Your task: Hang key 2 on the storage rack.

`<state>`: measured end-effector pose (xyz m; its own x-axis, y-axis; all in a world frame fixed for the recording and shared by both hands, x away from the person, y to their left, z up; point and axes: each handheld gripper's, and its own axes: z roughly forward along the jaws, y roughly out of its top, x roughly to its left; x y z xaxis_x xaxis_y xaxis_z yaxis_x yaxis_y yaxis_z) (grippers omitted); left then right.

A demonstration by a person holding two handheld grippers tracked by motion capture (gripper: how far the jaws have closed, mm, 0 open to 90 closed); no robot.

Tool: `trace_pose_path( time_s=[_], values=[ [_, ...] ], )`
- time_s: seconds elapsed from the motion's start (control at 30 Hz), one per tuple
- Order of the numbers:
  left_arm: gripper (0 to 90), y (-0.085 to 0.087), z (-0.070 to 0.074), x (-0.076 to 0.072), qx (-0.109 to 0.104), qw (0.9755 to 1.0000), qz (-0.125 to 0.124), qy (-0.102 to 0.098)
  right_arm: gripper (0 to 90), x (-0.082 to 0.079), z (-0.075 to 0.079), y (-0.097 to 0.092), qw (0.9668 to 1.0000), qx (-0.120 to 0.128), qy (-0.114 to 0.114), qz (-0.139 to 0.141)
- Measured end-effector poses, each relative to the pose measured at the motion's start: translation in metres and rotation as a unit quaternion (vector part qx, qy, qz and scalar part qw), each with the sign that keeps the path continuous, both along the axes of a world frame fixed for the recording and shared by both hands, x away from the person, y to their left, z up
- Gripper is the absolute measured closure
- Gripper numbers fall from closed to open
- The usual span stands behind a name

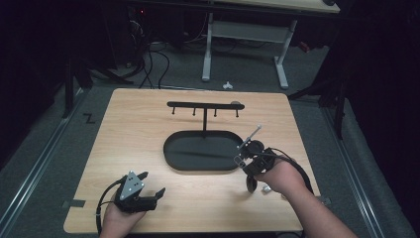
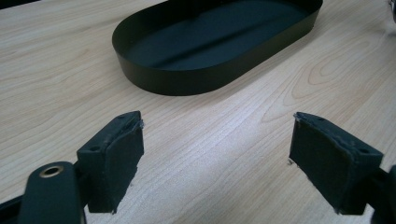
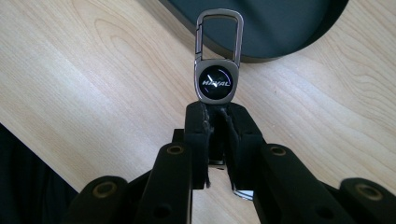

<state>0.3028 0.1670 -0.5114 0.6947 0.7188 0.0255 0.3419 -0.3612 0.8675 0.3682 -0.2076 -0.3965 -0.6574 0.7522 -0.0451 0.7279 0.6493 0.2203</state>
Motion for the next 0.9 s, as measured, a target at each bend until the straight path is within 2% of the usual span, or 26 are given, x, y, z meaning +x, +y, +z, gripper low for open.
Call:
trace_pose_path(
  time_s=[0.33,0.4,0.47,0.53,0.67,0.8,0.9],
  values=[
    [18.1,0.001,-0.001,-0.001,0.008,1.0000,-0.002,-0.001,80.4,0.003,0.008,-0.001,0.9999,0.011,-0.010,-0.006],
    [18.0,0.003,-0.001,-0.003,0.007,1.0000,-0.001,0.001,80.4,0.005,0.010,-0.002,0.9998,0.013,-0.014,0.001],
    [18.0,0.005,-0.001,-0.005,0.011,0.9999,0.001,0.000,80.4,0.006,0.013,-0.002,0.9998,0.013,-0.014,-0.006],
    [18.1,0.007,-0.001,-0.007,0.015,0.9999,0.005,0.000,80.4,0.008,0.016,-0.002,0.9997,0.011,-0.020,0.002],
    [18.0,0.013,0.000,-0.012,0.010,0.9998,0.015,-0.002,80.4,0.011,0.022,0.002,0.9996,0.015,-0.025,-0.002],
    [18.1,0.020,-0.002,-0.018,0.023,0.9995,0.023,0.002,80.4,0.017,0.025,0.005,0.9995,0.016,-0.028,0.004],
    [18.1,0.029,-0.002,-0.021,0.019,0.9992,0.034,0.007,80.4,0.021,0.027,0.009,0.9994,0.016,-0.030,0.009]
  ],
)
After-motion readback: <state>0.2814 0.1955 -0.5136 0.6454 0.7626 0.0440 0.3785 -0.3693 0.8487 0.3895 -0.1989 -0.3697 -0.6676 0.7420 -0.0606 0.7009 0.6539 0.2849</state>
